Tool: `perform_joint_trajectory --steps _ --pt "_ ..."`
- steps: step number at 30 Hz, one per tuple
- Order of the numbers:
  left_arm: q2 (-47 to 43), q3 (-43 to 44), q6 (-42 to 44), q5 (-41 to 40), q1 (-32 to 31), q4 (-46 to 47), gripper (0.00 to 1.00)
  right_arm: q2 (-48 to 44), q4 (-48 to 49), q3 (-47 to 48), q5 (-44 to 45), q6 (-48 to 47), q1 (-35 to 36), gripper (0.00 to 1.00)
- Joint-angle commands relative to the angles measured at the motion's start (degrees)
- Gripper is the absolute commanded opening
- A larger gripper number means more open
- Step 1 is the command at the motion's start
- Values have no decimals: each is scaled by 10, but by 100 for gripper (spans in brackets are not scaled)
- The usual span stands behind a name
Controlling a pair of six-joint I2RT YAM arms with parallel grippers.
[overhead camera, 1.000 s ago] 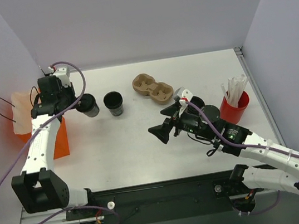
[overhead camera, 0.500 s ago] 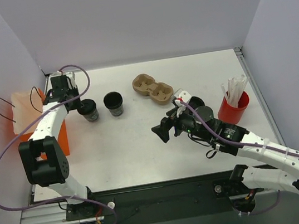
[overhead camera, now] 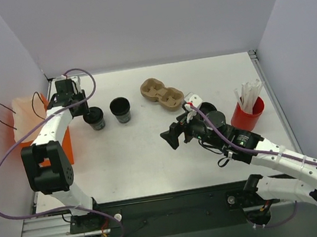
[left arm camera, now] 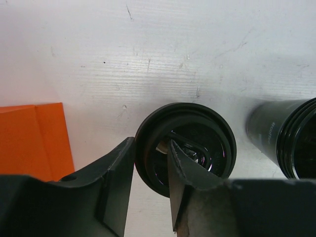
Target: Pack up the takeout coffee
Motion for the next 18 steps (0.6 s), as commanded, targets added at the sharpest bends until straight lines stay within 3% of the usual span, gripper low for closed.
perform_joint_trajectory --steps 1,8,13,18 --pt "-21 40 -6 2 -4 6 48 -7 0 29 15 -7 -4 100" --pt "-63 123 -30 -23 -3 -61 50 -4 -20 34 10 -12 -4 100" --pt "-108 168 -27 -147 1 -108 51 -8 -25 34 -3 -6 -3 100" --pt "-137 194 7 -225 4 -120 60 -17 -26 29 -12 0 -3 100"
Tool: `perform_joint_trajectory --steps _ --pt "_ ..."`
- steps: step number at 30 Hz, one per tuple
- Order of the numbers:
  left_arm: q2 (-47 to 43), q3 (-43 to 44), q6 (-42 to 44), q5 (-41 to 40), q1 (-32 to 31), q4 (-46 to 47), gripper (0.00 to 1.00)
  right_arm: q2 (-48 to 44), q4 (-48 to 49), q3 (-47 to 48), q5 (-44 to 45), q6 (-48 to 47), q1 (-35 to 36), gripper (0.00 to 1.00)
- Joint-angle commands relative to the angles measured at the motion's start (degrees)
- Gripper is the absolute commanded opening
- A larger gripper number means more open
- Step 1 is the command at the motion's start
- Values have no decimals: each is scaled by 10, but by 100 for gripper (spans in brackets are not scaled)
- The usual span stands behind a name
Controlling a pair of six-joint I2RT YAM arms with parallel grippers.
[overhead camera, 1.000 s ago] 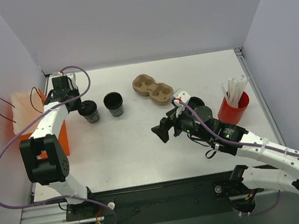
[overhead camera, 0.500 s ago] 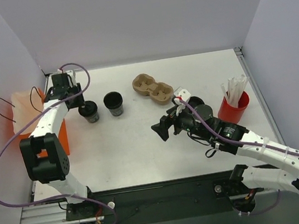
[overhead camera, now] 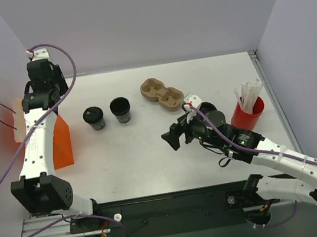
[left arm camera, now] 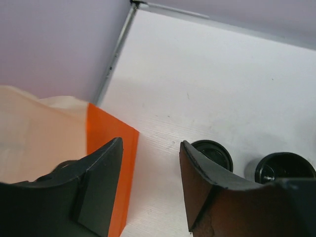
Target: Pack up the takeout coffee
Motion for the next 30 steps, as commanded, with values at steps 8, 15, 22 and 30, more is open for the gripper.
perform_joint_trajectory --steps 8,15,22,30 --pt "-41 22 54 -133 23 -29 66 -25 17 8 -10 10 -2 100" --pt "-67 -34 76 -110 43 -9 67 -21 24 1 -16 7 -2 100" --pt "-98 16 69 44 42 -20 68 -26 33 -6 -20 5 -3 100" --pt "-175 15 69 -10 43 -39 68 -20 61 -21 -54 19 -3 100"
